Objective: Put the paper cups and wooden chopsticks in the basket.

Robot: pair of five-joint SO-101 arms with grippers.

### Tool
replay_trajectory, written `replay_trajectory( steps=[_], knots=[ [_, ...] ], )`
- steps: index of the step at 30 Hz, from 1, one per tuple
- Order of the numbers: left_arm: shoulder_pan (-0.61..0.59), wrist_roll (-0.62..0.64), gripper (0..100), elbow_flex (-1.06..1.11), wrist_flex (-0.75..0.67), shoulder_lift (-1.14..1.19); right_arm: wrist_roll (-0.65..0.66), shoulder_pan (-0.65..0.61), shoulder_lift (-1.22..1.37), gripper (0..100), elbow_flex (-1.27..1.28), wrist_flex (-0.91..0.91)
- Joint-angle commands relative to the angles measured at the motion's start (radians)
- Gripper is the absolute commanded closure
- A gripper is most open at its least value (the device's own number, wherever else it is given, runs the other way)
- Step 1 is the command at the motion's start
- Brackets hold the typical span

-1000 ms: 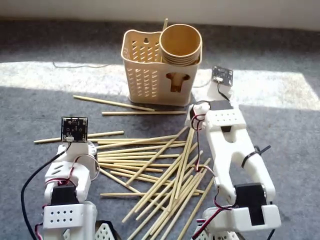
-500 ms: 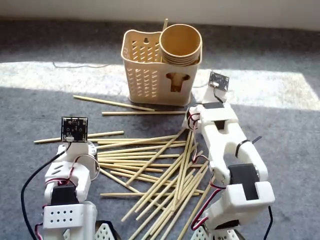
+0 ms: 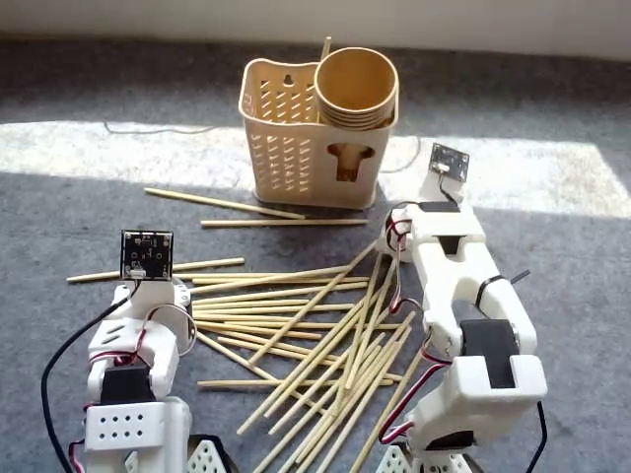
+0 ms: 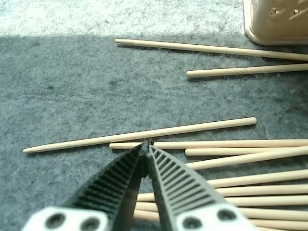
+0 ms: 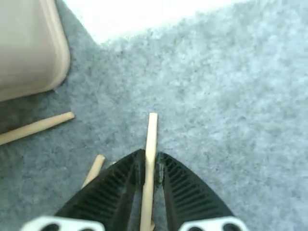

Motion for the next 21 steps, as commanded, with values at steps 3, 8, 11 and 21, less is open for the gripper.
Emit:
replay_trajectory(
  steps=[3, 8, 11, 21],
  knots=[
    [-0.007, -0.011, 99, -0.007, -0.018, -0.008, 0.012, 0.019, -0.007, 98.7, -0.019, -0.015],
    [-0.007, -0.011, 99, -0.007, -0.018, -0.008, 0.014, 0.019, -0.050, 99.4, -0.027, 0.084],
    [-0.007, -0.011, 99, -0.007, -0.018, -0.008, 0.014, 0.019, -0.117, 99.4, -0.024, 0.128],
    [-0.007, -0.011, 99, -0.007, -0.018, -0.008, 0.014, 0.015, -0.302, 99.4, -0.018, 0.194]
  ],
)
